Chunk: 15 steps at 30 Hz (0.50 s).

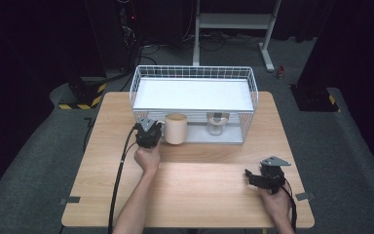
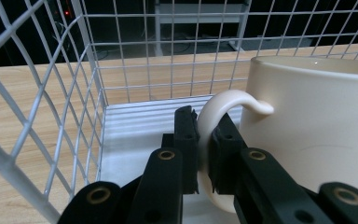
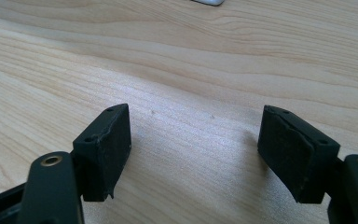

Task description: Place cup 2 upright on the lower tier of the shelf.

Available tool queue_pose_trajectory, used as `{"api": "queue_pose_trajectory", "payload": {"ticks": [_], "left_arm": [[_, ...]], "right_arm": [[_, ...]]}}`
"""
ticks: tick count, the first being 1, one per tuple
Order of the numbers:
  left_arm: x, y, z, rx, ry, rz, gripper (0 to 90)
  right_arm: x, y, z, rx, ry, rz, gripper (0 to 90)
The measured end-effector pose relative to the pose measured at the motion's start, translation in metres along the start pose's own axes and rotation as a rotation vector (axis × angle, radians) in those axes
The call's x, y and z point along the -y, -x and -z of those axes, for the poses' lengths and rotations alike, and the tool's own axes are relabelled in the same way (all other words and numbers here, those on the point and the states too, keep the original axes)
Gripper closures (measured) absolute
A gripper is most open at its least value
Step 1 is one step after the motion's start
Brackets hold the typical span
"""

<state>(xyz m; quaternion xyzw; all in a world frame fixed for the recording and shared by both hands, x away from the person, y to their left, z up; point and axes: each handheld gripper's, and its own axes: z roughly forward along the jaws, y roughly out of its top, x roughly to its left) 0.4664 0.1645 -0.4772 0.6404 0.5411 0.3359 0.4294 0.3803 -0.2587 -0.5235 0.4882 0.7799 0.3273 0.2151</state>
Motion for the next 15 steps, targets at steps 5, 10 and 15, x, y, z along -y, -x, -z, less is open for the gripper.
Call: {"api": "queue_pose_trajectory", "payload": {"ticks": [5, 10, 15], "left_arm": [[0.003, 0.001, -0.0026, -0.01, -0.015, -0.024, 83.2], [0.0032, 0.0015, -0.0039, -0.014, -0.011, -0.021, 83.1], [0.0036, 0.0006, -0.0041, -0.012, -0.012, -0.02, 83.0]], "right_arm": [[0.0, -0.0003, 0.0001, -0.001, -0.001, -0.002, 25.7], [0.0001, -0.0003, 0.0001, -0.003, 0.001, 0.0, 25.7], [0.0001, -0.0003, 0.0001, -0.003, 0.001, 0.0, 25.7]]}}
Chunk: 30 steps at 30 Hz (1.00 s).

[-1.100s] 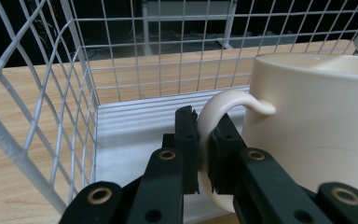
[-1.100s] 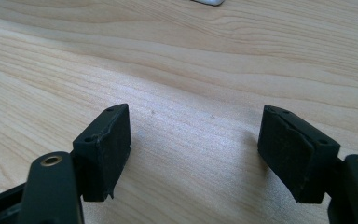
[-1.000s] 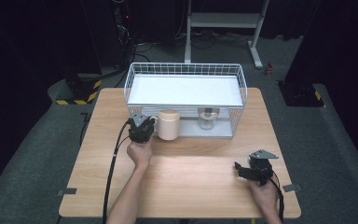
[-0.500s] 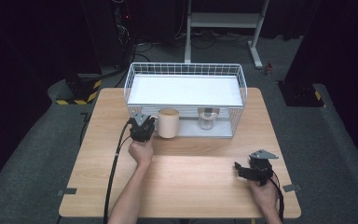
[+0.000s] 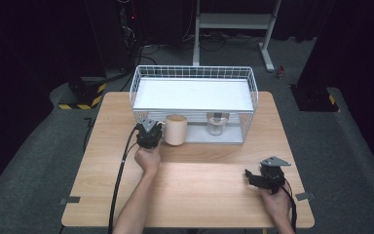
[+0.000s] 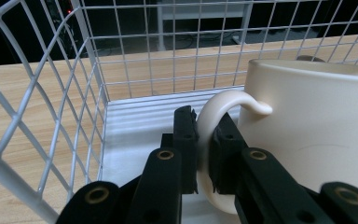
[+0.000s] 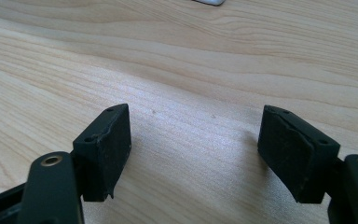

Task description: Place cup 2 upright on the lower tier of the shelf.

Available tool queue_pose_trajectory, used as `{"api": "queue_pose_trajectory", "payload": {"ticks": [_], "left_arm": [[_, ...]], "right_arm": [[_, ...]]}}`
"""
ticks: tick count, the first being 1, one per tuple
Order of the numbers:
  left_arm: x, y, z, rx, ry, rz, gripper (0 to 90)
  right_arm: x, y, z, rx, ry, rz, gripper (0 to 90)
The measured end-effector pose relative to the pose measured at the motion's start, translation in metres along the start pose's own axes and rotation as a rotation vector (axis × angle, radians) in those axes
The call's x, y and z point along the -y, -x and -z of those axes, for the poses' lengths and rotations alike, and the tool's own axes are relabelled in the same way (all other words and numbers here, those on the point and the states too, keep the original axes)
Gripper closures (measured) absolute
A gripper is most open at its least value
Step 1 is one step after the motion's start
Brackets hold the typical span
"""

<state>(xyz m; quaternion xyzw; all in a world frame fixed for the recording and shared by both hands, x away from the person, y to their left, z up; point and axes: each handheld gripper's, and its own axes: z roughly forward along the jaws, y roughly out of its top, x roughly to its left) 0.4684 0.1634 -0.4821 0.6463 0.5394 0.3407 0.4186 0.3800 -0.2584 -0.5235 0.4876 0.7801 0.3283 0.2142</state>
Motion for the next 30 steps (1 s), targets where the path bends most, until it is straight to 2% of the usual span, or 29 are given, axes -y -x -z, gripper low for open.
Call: {"api": "queue_pose_trajectory", "payload": {"ticks": [9, 19, 23, 30], "left_arm": [[0.005, -0.002, 0.004, 0.023, -0.011, -0.005, 82.5], [0.012, -0.004, 0.008, 0.075, -0.064, -0.028, 81.8], [0.014, -0.004, 0.007, 0.063, -0.082, -0.048, 82.0], [0.014, -0.002, 0.003, 0.016, -0.07, -0.04, 83.5]], "right_arm": [[0.0, 0.0, 0.0, 0.0, 0.0, 0.0, 25.7], [0.0, 0.0, 0.0, 0.0, 0.0, 0.0, 25.7], [0.0, 0.0, 0.0, 0.0, 0.0, 0.0, 25.7], [0.0, 0.0, 0.0, 0.0, 0.0, 0.0, 25.7]]}}
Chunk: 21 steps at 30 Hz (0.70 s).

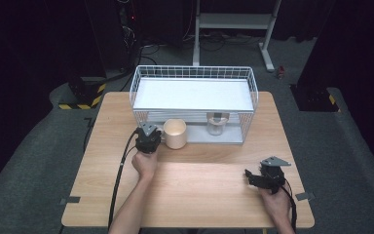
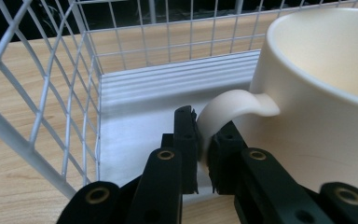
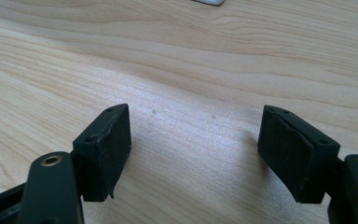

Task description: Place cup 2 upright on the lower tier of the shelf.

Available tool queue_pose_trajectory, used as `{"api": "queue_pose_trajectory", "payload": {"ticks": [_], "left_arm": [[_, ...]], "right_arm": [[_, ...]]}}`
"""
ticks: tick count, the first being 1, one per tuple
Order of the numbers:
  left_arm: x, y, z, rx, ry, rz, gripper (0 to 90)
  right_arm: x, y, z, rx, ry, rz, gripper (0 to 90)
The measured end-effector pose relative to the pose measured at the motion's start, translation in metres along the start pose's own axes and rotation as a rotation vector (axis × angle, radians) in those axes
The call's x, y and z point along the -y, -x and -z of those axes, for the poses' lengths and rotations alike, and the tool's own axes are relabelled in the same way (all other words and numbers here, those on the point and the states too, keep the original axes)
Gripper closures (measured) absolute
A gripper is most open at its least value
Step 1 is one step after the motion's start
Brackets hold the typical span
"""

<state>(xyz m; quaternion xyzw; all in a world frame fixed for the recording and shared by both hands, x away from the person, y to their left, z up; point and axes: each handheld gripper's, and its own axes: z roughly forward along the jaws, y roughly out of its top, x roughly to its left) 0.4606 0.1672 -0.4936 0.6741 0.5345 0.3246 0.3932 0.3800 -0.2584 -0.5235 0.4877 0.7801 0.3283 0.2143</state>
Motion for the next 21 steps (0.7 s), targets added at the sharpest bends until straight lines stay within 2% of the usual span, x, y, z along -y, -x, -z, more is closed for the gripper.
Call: {"api": "queue_pose_trajectory", "payload": {"ticks": [5, 9, 15, 20, 21], "left_arm": [[-0.003, 0.0, -0.004, -0.021, -0.004, 0.017, 84.0], [-0.005, 0.003, -0.006, -0.047, 0.006, 0.015, 84.3], [-0.006, 0.005, -0.01, -0.071, 0.017, 0.04, 84.6], [-0.006, 0.006, -0.013, -0.096, 0.028, 0.037, 84.7], [-0.006, 0.006, -0.014, -0.092, 0.03, 0.049, 84.7]], "right_arm": [[0.0, 0.0, 0.0, 0.0, 0.0, 0.0, 25.7], [0.0, 0.0, 0.0, 0.0, 0.0, 0.0, 25.7], [0.0, 0.0, 0.0, 0.0, 0.0, 0.0, 25.7], [0.0, 0.0, 0.0, 0.0, 0.0, 0.0, 25.7], [0.0, 0.0, 0.0, 0.0, 0.0, 0.0, 25.7]]}}
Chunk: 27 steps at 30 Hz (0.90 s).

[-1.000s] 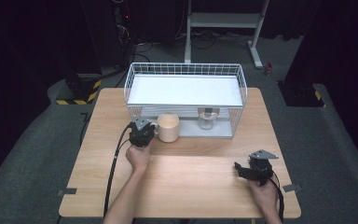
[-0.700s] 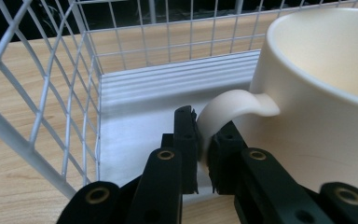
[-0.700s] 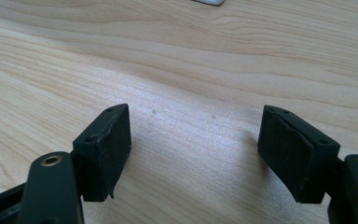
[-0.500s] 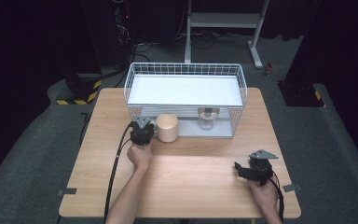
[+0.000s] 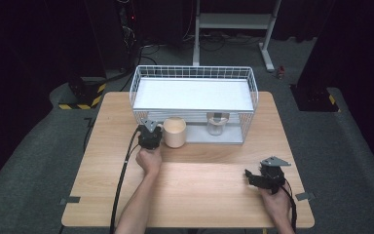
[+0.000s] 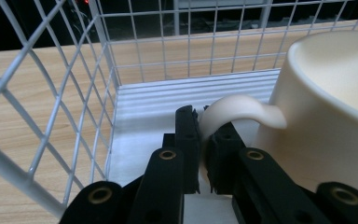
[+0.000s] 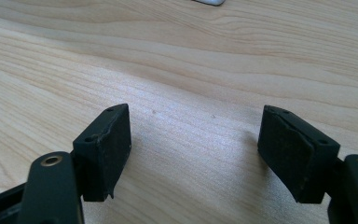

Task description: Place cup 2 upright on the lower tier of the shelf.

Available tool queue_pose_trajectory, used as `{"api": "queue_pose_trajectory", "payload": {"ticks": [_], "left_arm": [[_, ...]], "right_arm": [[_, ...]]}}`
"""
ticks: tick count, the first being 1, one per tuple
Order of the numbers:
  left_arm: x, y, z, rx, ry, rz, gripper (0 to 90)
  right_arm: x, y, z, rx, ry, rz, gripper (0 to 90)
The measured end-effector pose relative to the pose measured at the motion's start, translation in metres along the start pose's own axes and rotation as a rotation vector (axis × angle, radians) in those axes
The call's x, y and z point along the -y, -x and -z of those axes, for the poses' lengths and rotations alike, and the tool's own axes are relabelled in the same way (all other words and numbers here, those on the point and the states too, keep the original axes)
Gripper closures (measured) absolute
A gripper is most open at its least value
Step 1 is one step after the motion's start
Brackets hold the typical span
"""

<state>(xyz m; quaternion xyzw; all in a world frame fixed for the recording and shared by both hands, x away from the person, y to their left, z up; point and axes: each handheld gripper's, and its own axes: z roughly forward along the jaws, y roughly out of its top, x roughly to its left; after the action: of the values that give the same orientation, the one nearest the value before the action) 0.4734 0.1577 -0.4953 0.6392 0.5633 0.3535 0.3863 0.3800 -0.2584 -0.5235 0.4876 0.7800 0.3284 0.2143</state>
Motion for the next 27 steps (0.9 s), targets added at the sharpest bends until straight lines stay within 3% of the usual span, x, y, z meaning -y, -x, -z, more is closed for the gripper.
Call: {"api": "queue_pose_trajectory", "payload": {"ticks": [10, 20, 27], "left_arm": [[0.001, -0.005, 0.005, 0.034, -0.039, -0.023, 82.6], [0.003, -0.01, 0.004, 0.065, -0.072, 0.008, 72.5], [0.003, -0.011, 0.005, 0.072, -0.078, -0.004, 71.5]], "right_arm": [[0.0, 0.0, 0.0, -0.001, -0.002, -0.001, 25.7], [0.0, 0.0, 0.0, -0.001, -0.001, -0.001, 25.7], [0.0, 0.0, 0.0, -0.001, -0.001, -0.001, 25.7]]}}
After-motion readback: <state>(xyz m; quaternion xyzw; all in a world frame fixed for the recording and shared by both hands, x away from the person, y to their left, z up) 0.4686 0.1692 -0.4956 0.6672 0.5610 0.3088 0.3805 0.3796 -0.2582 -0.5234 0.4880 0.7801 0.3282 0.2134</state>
